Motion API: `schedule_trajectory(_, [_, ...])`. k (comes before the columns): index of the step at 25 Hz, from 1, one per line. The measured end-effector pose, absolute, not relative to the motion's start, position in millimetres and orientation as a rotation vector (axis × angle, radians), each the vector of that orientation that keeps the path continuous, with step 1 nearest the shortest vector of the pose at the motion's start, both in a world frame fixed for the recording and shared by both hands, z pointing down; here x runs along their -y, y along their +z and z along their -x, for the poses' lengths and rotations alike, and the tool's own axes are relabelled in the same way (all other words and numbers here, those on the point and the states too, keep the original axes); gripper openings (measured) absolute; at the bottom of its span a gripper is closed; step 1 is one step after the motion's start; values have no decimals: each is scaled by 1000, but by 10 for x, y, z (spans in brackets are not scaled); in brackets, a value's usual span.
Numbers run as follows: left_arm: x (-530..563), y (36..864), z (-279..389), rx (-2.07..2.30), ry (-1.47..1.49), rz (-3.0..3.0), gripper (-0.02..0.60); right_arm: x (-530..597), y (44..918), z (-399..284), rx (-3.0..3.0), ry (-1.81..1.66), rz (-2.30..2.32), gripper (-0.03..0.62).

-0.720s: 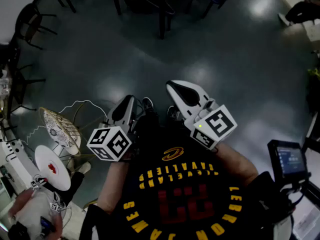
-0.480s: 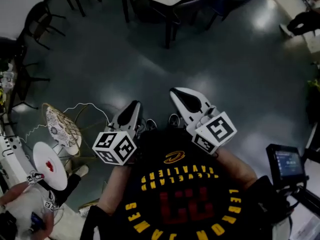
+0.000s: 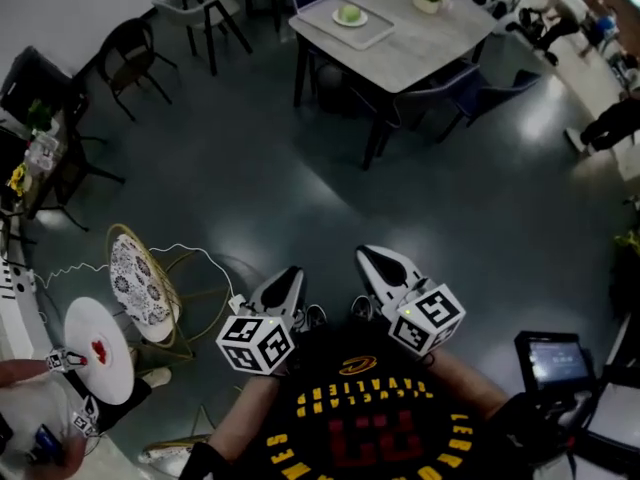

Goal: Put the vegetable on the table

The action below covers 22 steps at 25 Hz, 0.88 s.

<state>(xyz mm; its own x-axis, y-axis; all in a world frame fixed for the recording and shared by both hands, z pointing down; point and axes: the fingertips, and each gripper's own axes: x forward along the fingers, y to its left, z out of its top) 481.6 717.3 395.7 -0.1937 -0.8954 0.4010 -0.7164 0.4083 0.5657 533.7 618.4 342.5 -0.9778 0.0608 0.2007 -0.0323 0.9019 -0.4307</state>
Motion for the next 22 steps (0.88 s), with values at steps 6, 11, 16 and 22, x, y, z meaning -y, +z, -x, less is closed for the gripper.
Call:
schedule_trajectory(6, [-7210,3947,-4600,1938,-321,-1442,49,-6378,3540,-5090,2823,717,0,6])
schedule_trajectory(11, [-7073,4012,-4432,1930,-221,-1492,49,-6233,3600,-4883,2800,743,-40,5])
schedule_trajectory(16, [-6851,4107,-4127,1934,-200,-1484,49,-6010,3764,-4559,2781,774,-35,6])
schedule_trajectory(22, [-6323,4063,-3582,1993,-168,-1423,49,-5415,3697,-3938,2794,836,70,6])
